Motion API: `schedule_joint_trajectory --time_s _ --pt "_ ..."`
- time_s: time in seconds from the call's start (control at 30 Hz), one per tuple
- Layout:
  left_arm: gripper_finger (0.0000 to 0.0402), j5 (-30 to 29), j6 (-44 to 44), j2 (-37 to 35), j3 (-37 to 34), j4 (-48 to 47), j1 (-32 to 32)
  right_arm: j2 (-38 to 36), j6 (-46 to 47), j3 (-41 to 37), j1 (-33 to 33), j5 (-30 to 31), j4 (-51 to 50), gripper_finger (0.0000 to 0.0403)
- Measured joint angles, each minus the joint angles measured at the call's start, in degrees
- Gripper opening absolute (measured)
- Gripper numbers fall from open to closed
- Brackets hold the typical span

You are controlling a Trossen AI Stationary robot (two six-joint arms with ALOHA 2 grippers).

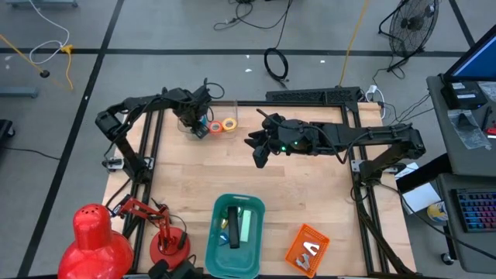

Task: Pick and place Stapler, Stapler remover, tape
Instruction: Adjust the green bin

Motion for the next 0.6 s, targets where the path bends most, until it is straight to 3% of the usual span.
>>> schedule_joint_trajectory --time_s 0.27,0.6 --pt "0.0169 -1.8 1.7 0.0 2.5 -3.6 -0.1 0.0 0.0 0.0 0.0 0.0 0.0 0.0114" --pt "0.0152 -2.6 1.9 -0.1 15.0 -11.5 -1.4 0.0 -0.1 0.0 0.0 -0.2 -1.0 0.0114"
